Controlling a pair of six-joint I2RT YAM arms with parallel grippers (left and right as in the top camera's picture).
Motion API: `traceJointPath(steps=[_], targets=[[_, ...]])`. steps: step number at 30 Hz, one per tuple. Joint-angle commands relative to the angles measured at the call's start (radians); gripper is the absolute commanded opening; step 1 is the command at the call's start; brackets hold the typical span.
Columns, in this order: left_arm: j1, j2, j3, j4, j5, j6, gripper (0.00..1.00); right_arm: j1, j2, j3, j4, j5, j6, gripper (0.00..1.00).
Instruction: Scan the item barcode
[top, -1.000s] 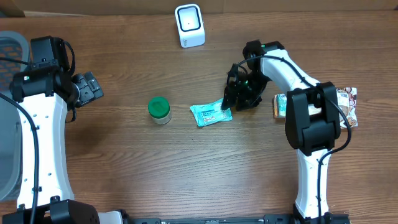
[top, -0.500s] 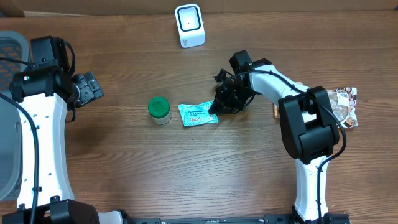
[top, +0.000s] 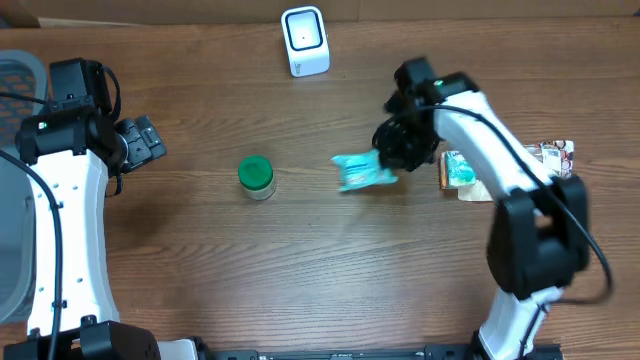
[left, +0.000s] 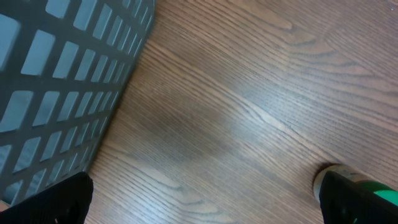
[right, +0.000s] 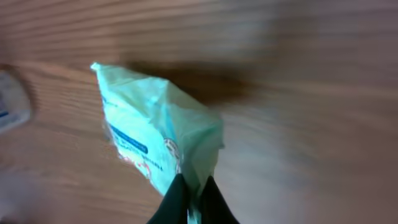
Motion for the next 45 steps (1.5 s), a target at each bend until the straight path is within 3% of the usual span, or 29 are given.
traceJointPath(steps=[1,6,12,20,25,28,30,33,35,36,40,45], targets=[[-0.002,-0.002,0.0,0.002,0.005,0.019,1.0,0.057,-0.083,0.127,-0.148,0.47,0.183,0.04],[-0.002,-0.002,0.0,0.002,0.005,0.019,1.0,0.164,-0.071,0.155,-0.245,0.748,0.26,0.04],[-0.002,-0.002,0.0,0.002,0.005,0.019,1.0,0.225,0.068,0.154,-0.27,1.026,0.29,0.04],[-0.002,-0.002,0.0,0.002,0.004,0.019,0.99,0.26,0.185,0.154,-0.278,1.059,0.288,0.04],[-0.002,-0.002,0.0,0.002,0.005,0.019,0.99,0.337,0.188,0.154,-0.248,0.958,0.228,0.04],[-0.002,-0.002,0.0,0.002,0.005,0.019,1.0,0.385,0.188,0.154,-0.249,0.873,0.221,0.15],[-0.002,-0.002,0.0,0.002,0.005,0.019,1.0,0.414,0.188,0.154,-0.24,0.795,0.186,0.17],[-0.002,-0.002,0.0,0.002,0.004,0.019,1.0,0.455,0.188,0.154,-0.22,0.652,0.098,0.29],[-0.002,-0.002,0.0,0.002,0.005,0.019,0.99,0.481,0.188,0.154,-0.209,0.556,0.051,0.47],[-0.002,-0.002,0.0,0.002,0.005,0.019,1.0,0.489,0.188,0.154,-0.201,0.524,0.048,0.5],[-0.002,-0.002,0.0,0.002,0.005,0.019,1.0,0.475,0.181,0.191,-0.188,0.448,0.083,0.5],[-0.002,-0.002,0.0,0.002,0.004,0.019,1.0,0.319,0.135,0.259,-0.188,0.373,0.112,0.5]])
